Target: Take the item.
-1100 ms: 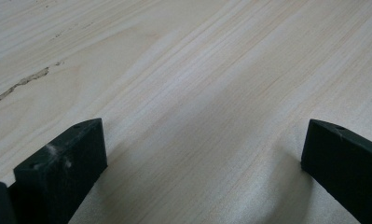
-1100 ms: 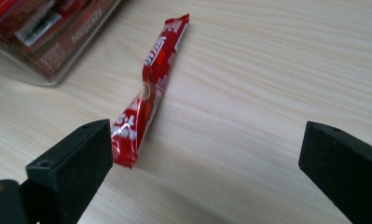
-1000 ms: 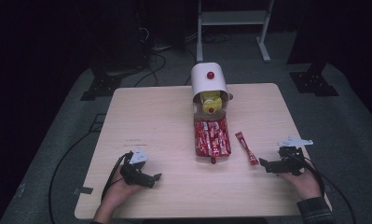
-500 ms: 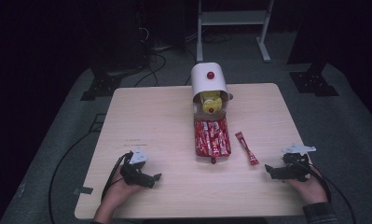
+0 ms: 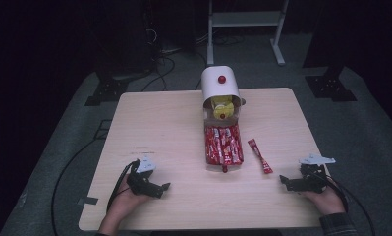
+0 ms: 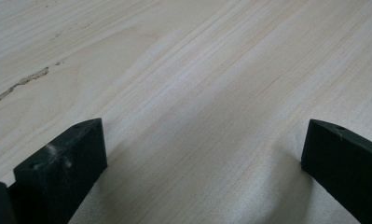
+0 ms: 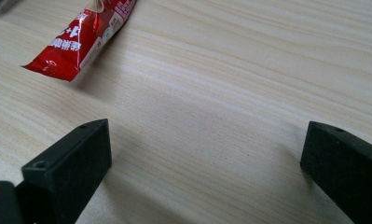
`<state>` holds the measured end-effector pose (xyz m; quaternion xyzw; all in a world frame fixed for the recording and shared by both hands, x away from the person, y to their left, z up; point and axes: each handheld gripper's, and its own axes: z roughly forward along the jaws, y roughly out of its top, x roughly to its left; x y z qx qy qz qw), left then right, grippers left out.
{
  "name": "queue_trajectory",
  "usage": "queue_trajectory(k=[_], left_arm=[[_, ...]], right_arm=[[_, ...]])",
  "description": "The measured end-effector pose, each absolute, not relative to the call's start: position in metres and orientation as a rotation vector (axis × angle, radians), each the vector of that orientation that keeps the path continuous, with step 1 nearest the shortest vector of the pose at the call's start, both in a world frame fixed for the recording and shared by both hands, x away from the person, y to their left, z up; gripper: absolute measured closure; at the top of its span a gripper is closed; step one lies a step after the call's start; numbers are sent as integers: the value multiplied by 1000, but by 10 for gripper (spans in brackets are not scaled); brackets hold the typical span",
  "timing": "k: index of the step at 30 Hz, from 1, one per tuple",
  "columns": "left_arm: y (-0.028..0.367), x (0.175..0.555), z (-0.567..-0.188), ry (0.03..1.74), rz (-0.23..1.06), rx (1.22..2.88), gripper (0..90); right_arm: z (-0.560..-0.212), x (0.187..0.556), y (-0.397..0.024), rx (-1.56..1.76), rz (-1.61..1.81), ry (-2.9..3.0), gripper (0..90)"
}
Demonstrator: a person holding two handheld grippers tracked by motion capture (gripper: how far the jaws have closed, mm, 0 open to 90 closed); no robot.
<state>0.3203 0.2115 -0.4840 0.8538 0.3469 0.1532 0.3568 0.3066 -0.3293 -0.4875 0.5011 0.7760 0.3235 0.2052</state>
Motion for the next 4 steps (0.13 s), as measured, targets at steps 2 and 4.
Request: queue_trajectory(k=[2,4], left_arm=[[211,320,-484,896,396,2204,0],[211,320,-484,896,396,2204,0]], right_arm=[[-488,306,-329,1392,913,2153,9],[-488,306,-329,1394,913,2153,9]])
